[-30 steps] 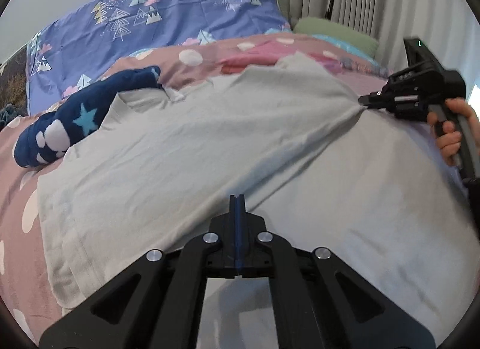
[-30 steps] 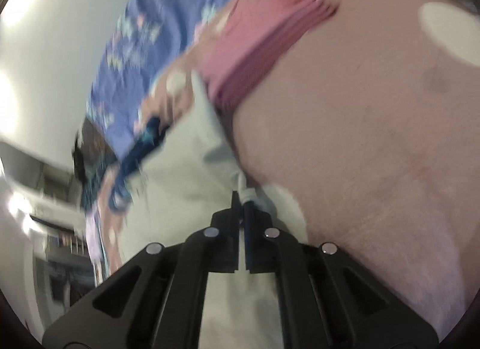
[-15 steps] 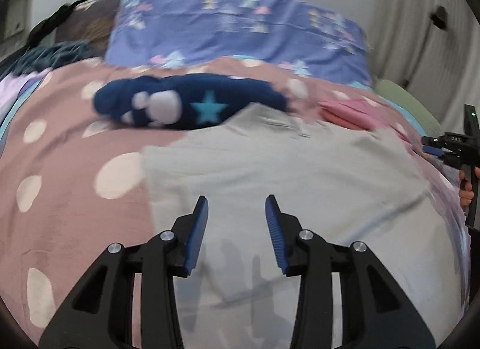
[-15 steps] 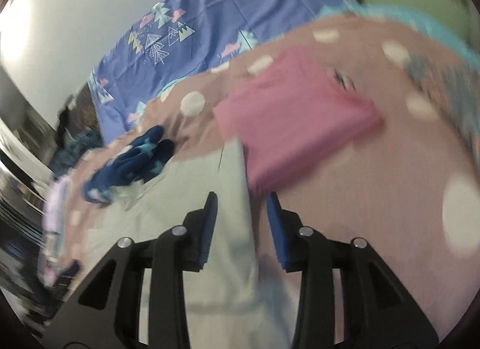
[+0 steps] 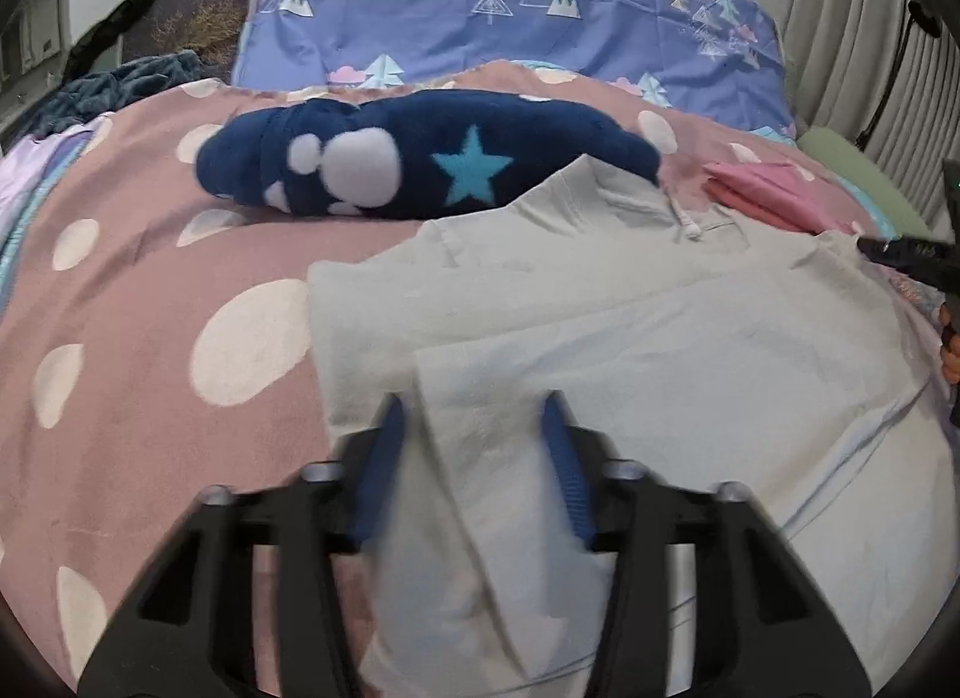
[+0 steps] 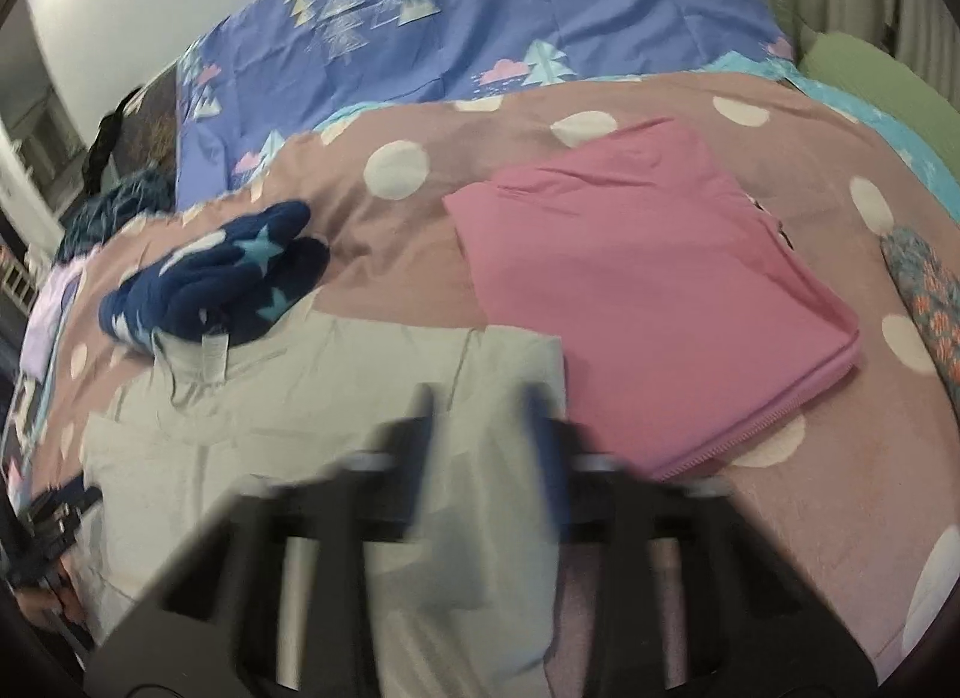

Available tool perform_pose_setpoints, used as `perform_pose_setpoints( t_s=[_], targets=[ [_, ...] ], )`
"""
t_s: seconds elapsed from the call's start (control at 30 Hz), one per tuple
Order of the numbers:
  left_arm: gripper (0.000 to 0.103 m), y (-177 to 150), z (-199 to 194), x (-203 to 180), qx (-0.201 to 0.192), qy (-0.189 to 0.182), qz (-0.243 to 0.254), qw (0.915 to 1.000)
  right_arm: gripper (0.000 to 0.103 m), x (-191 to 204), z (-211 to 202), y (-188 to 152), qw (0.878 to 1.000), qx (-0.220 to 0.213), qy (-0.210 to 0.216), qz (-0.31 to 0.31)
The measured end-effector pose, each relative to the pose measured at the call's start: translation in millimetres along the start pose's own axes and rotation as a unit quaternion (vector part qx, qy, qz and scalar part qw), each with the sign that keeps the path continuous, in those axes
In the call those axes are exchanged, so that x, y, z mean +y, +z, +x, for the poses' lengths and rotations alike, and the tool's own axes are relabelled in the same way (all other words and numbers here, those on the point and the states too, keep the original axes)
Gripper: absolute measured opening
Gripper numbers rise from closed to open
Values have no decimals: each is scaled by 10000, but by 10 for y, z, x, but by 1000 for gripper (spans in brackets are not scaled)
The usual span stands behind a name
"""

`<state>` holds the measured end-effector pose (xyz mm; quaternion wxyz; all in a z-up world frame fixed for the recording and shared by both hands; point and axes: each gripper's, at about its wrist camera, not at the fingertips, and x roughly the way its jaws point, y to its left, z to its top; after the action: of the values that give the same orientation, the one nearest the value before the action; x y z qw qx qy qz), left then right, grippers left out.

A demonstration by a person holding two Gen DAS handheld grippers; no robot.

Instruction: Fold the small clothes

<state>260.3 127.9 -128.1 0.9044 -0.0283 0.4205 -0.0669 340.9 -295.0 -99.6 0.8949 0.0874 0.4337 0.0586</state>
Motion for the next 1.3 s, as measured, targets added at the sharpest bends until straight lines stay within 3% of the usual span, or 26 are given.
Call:
perform_pose_setpoints(
  t_s=[0.03, 0.17, 0.27, 0.3, 0.4, 0.47, 0.5, 0.63, 0.8, 0.83, 0.93, 1.0, 1.07, 1.1, 1.13, 1.2, 1.23, 1.3],
  targets=[
    [1, 21, -29, -27, -29, -117, 34, 9999, 0, 22, -31, 11, 10000, -73, -49, -29],
    [1, 71, -355, -187, -573, 174, 499, 9970, 0, -46, -279, 107, 9972, -682, -238, 175],
    [1, 117, -312, -149, -489, 378, 554, 9965, 1, -219, -148, 207, 9983, -372, -44, 447],
    [1, 109, -255, -125, -393, 420, 553, 9968, 7, -266, -91, 204, 9980, -219, 193, 555],
    [2, 39, -81, -69, -118, 262, 471, 9985, 57, -235, -24, 133, 9981, -142, 412, 441],
    [2, 3, -14, -39, -45, 240, 382, 9990, 24, -124, 67, 93, 9996, 0, 256, 115],
    [2, -1, -8, -34, -44, 241, 374, 9990, 3, -79, 123, 81, 9999, 117, 66, 13],
    [6, -35, 11, -30, -54, 355, 463, 9983, 2, -198, -74, 161, 9978, -477, 42, 464],
    [12, -79, 27, -112, -112, 652, 659, 9956, 6, -410, 180, 108, 9970, -93, -249, 725],
    [15, -78, 14, -108, -130, 716, 646, 9953, 12, -422, 125, 82, 9966, -184, -186, 787],
    [23, -59, -116, -67, -247, 711, 480, 9960, 14, -300, -217, -60, 9970, -410, 174, 640],
    [23, -62, -286, -93, -462, 414, 377, 9974, 14, -114, -478, -236, 9973, -471, 511, 238],
    [23, -99, -455, -175, -656, -196, 396, 9969, 14, 129, -681, -529, 9943, -277, 969, -357],
    [23, -138, -520, -244, -692, -555, 458, 9950, 16, 213, -692, -676, 9940, -107, 892, -625],
    [23, -199, -522, -339, -587, -687, 614, 9940, 19, 268, -649, -810, 9942, 101, 663, -840],
    [30, -333, -383, -478, -237, -412, 971, 9941, 19, 229, -475, -1080, 9938, 338, 112, -1052],
    [34, -429, -241, -531, 31, -213, 1159, 9930, 19, 167, -443, -1161, 9946, 202, 218, -997],
    [35, -544, -164, -589, 14, -5, 1346, 9909, 19, 82, -418, -1214, 9967, 131, 340, -724]
  ],
)
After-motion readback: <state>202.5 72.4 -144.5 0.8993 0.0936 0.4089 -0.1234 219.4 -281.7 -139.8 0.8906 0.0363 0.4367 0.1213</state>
